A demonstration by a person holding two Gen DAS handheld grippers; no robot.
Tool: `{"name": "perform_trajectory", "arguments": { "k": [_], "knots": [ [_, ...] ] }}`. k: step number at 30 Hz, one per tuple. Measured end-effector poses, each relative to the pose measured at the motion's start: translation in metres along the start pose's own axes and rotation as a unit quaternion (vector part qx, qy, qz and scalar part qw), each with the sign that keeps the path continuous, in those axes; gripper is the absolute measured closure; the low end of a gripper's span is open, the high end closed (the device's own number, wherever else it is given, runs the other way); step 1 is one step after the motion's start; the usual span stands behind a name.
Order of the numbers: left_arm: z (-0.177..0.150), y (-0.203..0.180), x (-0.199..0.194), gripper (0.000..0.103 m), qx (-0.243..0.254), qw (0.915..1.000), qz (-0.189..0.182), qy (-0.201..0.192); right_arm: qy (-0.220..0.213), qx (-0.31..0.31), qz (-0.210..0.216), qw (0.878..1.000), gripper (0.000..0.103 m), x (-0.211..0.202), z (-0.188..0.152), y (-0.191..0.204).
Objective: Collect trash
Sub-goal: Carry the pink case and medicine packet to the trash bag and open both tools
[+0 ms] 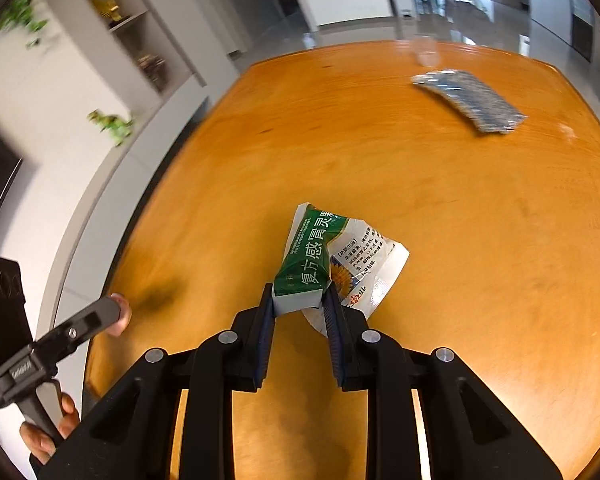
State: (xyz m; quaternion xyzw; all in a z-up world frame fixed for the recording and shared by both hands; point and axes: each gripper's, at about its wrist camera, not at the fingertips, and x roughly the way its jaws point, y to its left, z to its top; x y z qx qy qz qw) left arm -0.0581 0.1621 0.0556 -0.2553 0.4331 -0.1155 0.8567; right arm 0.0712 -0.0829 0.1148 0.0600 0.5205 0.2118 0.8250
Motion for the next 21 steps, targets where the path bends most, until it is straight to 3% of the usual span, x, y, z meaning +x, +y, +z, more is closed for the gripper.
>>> {"name": "perform_trajectory", "arguments": {
  "k": [12,21],
  "knots": [
    [-0.051,0.081,-0.105,0.038,-0.059,0.9939,0.059,-0.073,0.035,-0.097,0.053,0.993,0.077,0.020,-0.060,0.132],
    [-0.105,0.151,-0.188,0.038,-0.119,0.9788,0.108,-0.127,0.072,-0.200,0.100,0.972,0.077,0.033,-0.110,0.241]
  ]
}}
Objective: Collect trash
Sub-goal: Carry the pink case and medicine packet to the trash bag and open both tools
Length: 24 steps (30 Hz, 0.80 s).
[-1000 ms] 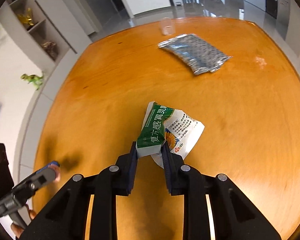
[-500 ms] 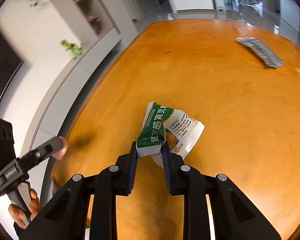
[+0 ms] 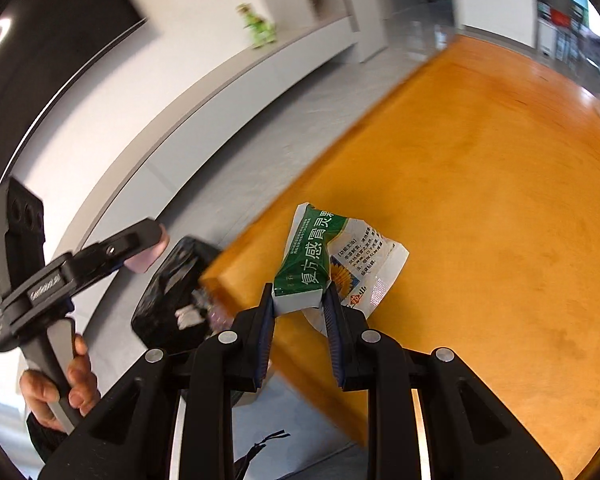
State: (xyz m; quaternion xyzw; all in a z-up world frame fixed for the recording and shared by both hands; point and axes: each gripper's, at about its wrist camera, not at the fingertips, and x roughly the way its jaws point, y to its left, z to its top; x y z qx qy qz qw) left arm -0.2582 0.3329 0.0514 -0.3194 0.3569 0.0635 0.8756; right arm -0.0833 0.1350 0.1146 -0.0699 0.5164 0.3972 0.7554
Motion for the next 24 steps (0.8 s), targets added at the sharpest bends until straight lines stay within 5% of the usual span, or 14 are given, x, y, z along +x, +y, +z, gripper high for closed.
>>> {"name": "perform_trajectory", "arguments": {
  "k": [9,18,20,21,22,24],
  "knots": [
    [-0.021,0.072,-0.055,0.038,-0.041,0.9943,0.085,-0.048,0.044,-0.102,0.053,0.992,0.077,0.038,-0.018,0.100],
    [-0.043,0.146,-0.087,0.038,-0.106,0.9775,0.167,-0.074,0.092,-0.180,0.114,0.973,0.076,0.086,-0.040,0.184],
    [-0.044,0.153,-0.091,0.036,-0.113,0.9725,0.188,-0.078,0.095,-0.206,0.111,0.968,0.051,0.093,-0.042,0.201],
    [-0.044,0.156,-0.094,0.015,-0.113,0.9664,0.217,-0.078,0.083,-0.214,0.096,0.969,0.030,0.092,-0.042,0.208],
    [-0.043,0.157,-0.096,0.005,-0.115,0.9584,0.248,-0.082,0.070,-0.216,0.091,0.969,0.023,0.091,-0.043,0.216],
    [-0.044,0.160,-0.107,0.006,-0.124,0.9455,0.279,-0.113,0.064,-0.225,0.104,0.967,0.023,0.086,-0.041,0.221]
  ]
}}
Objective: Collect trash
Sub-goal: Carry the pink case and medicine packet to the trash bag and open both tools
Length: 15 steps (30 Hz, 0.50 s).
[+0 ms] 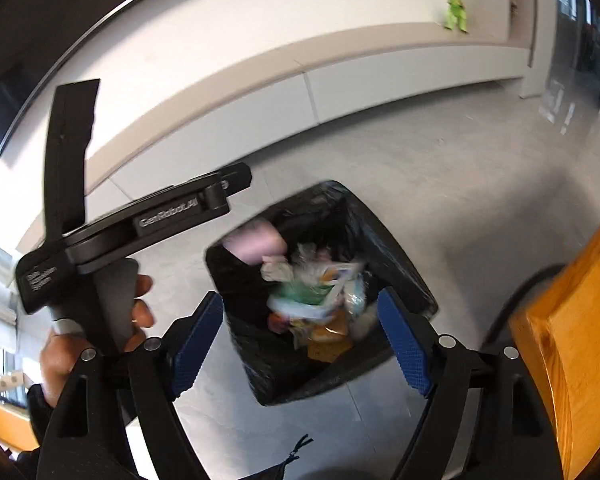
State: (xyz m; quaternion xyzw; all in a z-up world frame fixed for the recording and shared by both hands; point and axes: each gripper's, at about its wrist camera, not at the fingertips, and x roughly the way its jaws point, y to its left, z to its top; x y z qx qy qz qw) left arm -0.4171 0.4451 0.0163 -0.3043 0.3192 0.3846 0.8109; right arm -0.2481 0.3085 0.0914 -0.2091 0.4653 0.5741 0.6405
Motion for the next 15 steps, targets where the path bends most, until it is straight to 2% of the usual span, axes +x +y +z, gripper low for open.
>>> {"name": "perform_trajectory", "arguments": {
  "k": [3,5,15],
  "knots": [
    [0.005,0.013,-0.001,0.006,-0.034,0.9993,-0.013,-0.001,-0.002,-0.008,-0.007,1.000,0.023,-0.005,0.000,0.003],
    [0.007,0.017,0.001,0.006,-0.039,0.9990,-0.021,0.005,-0.002,-0.008,-0.007,1.000,0.023,-0.008,0.000,0.001],
    [0.007,-0.002,-0.002,0.006,-0.017,0.9994,-0.031,0.006,-0.013,0.019,-0.003,1.000,0.023,-0.014,-0.004,-0.014]
  ]
}}
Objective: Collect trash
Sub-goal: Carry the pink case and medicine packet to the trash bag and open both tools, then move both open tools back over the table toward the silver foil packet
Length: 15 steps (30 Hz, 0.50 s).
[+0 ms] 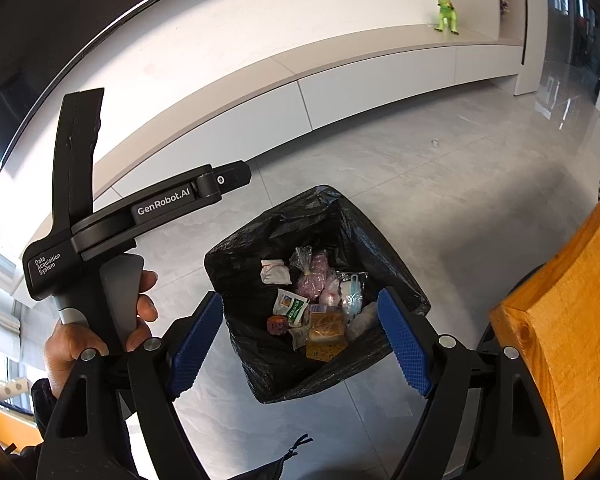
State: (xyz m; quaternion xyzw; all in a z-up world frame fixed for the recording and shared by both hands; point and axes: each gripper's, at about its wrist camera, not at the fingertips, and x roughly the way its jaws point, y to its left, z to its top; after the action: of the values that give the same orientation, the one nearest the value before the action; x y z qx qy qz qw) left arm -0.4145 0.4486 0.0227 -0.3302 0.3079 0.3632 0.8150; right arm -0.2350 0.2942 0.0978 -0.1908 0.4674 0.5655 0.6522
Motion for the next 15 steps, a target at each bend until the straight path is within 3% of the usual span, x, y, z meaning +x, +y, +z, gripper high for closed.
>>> {"name": "perform_trajectory", "arguments": {
  "k": [8,15],
  "knots": [
    [-0.005,-0.046,-0.010,0.006,0.041,0.9989,-0.024,0.002,-0.032,0.029,-0.007,0.999,0.023,-0.033,-0.018,-0.041],
    [-0.016,-0.126,-0.007,0.006,0.096,0.9912,-0.088,0.022,-0.055,0.074,-0.045,0.995,0.023,-0.081,-0.043,-0.103]
  ]
}}
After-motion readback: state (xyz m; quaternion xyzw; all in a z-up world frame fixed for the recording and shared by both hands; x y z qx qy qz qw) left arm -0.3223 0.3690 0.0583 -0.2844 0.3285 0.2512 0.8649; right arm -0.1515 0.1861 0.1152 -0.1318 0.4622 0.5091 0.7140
